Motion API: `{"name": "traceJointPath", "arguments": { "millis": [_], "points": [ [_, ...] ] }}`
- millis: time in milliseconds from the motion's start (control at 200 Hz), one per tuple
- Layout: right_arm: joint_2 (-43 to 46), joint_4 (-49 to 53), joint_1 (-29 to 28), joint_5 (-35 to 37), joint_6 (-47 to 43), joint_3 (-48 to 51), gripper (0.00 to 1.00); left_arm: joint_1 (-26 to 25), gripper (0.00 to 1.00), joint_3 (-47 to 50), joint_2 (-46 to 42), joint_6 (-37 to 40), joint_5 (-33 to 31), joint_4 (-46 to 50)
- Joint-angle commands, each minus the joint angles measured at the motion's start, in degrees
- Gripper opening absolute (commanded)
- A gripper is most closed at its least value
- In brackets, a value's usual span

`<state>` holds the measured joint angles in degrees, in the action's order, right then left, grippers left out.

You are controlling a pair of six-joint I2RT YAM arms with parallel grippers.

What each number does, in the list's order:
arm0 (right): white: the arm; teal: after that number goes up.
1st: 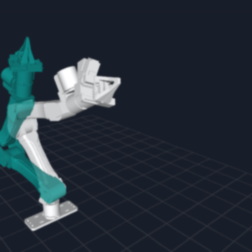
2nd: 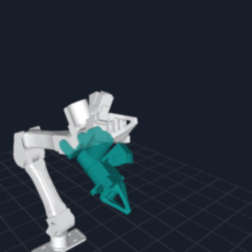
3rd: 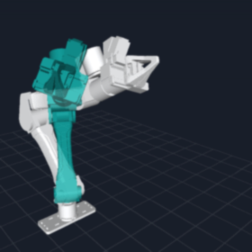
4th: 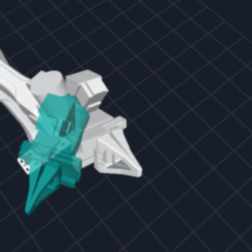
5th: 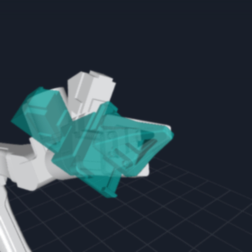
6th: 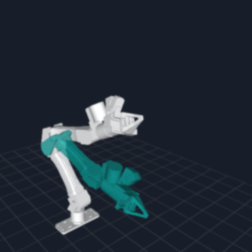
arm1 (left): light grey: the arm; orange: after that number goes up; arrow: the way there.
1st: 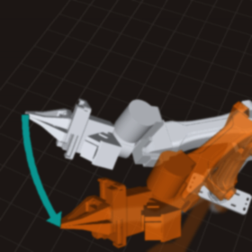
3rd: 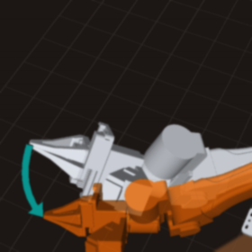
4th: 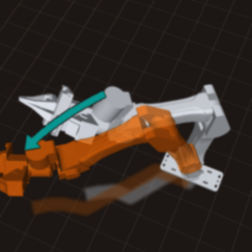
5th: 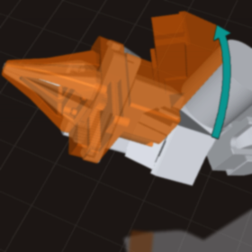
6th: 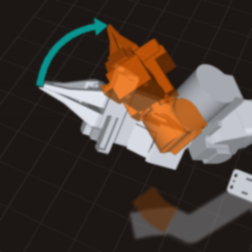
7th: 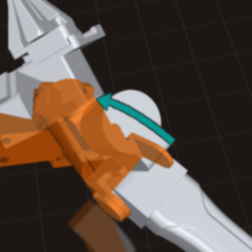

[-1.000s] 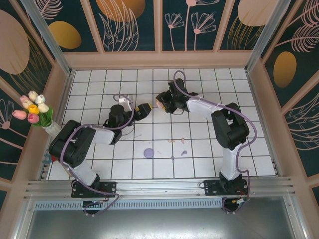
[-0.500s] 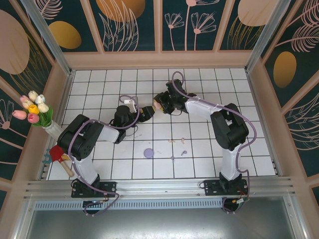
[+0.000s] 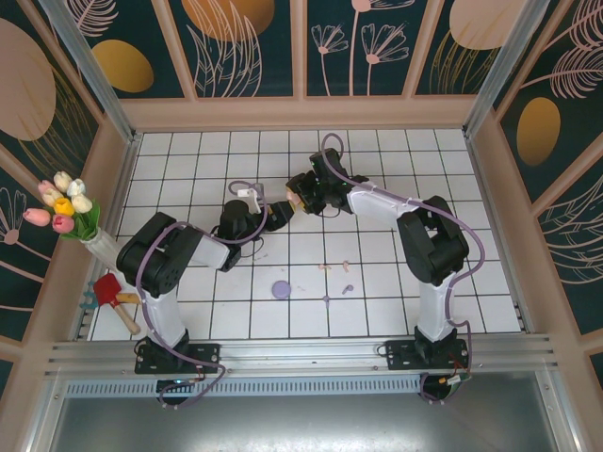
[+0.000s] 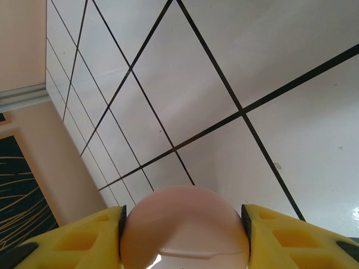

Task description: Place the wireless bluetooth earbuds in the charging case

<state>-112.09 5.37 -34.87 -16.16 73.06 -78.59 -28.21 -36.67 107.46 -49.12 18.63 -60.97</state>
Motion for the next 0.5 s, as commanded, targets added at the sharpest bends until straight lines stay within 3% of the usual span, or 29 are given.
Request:
{"name": "traceJointPath", "arguments": {
  "millis": [0, 495],
  "points": [
    [0.7, 0.2, -0.5, 0.3, 1.1, -1.6, 0.46, -0.3, 0.64, -1.6, 1.0, 0.2, -1.1, -3.0],
    [0.4, 0.0, -1.2, 0.1, 1.4, -1.7, 0.46, -0.4, 0.58, -3.1, 3.1, -0.8, -2.9, -4.0]
  ]
}}
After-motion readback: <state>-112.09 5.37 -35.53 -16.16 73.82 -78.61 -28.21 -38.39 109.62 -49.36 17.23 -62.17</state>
